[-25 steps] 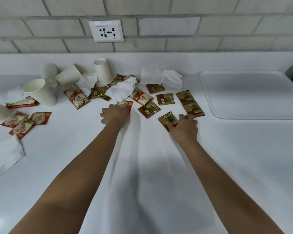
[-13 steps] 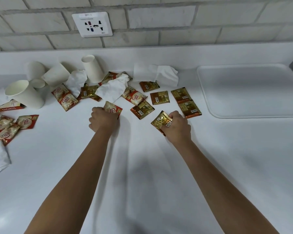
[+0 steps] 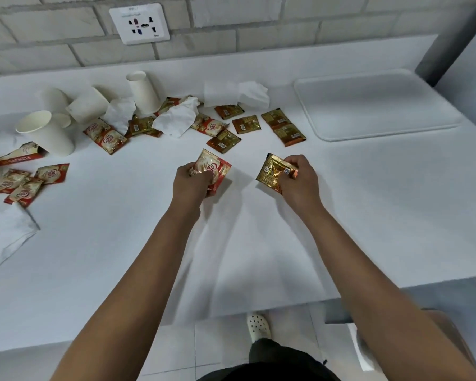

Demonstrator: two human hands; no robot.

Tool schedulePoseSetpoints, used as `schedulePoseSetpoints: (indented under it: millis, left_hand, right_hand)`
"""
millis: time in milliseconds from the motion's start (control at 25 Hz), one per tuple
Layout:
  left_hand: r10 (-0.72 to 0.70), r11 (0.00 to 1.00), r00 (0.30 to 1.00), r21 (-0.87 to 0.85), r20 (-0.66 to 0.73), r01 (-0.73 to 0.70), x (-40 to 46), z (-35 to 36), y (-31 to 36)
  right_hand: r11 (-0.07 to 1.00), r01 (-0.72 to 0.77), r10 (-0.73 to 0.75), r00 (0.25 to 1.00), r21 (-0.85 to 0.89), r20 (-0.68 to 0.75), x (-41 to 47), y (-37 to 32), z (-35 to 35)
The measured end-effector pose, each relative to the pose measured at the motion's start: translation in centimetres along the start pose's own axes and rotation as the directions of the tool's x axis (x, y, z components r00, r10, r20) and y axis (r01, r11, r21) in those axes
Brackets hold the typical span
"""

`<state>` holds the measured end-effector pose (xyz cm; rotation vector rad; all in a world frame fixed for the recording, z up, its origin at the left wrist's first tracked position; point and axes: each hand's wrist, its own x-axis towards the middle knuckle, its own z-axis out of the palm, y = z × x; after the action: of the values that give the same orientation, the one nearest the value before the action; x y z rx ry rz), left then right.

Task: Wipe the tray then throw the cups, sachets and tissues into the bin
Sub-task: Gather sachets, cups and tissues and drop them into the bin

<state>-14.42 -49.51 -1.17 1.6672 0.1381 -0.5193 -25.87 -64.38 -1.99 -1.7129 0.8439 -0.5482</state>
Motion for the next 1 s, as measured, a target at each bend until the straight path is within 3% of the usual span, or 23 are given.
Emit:
schedulePoseSetpoints:
  millis: [240, 520, 800, 1000]
  left_hand:
    - [0.033, 0.996, 0.965, 0.077, 0.261, -0.055, -8.8, -0.3, -2.5]
    - [0.011, 0.959, 0.844, 0.233, 0.536, -0.161, -16.4, 5.1, -5.8]
    - [-0.027, 0.884, 0.649, 0.321, 0.760, -0.339, -23.7, 13.3, -10.3]
    - [-0.129, 0.812, 0.582, 0.422, 0.803, -0.402, -26.5, 20.5, -15.6]
  right_hand:
    - [0.962, -0.094, 0.134, 0.980, 0.258, -0.144, -9.2, 1.0, -4.7]
    - [0.959, -0.091, 0.195, 0.899, 0.267, -0.392, -16.3, 4.1, -13.5]
    - [0.922, -0.197, 0.372, 0.691, 0.333, -0.620, -20.0, 12.0, -23.3]
    - [0.804, -0.404, 0.595, 0.510, 0.438, -0.622, -20.8, 20.8, -29.6]
